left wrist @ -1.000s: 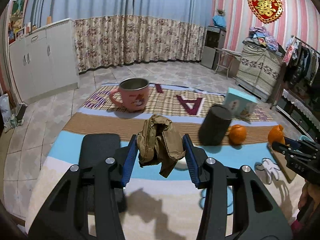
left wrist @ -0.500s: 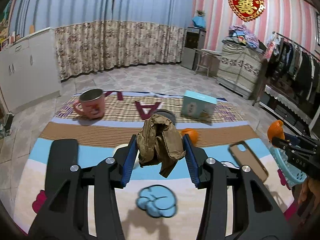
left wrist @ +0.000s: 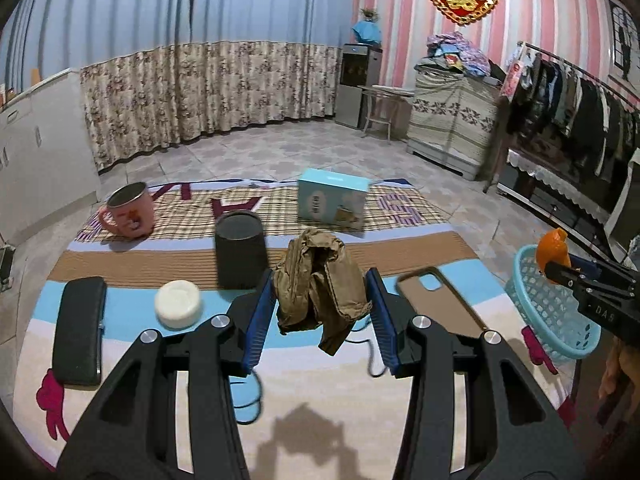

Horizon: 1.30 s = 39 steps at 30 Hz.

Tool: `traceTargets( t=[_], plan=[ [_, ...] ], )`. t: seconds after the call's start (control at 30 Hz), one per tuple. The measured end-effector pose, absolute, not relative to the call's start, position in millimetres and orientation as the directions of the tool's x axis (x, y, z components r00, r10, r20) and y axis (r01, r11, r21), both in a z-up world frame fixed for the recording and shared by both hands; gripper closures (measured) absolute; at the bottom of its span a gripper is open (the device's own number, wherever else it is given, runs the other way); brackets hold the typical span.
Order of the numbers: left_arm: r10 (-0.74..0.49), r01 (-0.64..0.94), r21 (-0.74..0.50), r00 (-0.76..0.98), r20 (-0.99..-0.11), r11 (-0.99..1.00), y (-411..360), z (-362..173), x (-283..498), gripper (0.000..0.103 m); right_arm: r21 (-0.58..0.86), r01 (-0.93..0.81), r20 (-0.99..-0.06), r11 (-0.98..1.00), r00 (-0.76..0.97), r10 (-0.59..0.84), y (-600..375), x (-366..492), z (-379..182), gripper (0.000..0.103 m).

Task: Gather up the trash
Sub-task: 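Carry the brown paper and orange peel over the blue basket with both tools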

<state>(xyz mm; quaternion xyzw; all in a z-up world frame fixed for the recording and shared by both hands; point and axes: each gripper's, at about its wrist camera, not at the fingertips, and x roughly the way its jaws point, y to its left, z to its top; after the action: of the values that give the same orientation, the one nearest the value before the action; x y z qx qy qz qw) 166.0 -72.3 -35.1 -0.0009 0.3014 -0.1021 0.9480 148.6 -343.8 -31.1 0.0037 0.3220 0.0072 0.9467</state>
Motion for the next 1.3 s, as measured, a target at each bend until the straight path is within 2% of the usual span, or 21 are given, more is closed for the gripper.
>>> traceTargets(
  t=[1.3],
  plan=[
    [-0.373,0.431,-0.049,0.712,-0.595,0.901,-270.2,-46.2,168.1,0.059,0.034,0.201,-0.61,0.979,0.78,-0.139,-509.1,112.1,-54.1,0.067]
  ],
)
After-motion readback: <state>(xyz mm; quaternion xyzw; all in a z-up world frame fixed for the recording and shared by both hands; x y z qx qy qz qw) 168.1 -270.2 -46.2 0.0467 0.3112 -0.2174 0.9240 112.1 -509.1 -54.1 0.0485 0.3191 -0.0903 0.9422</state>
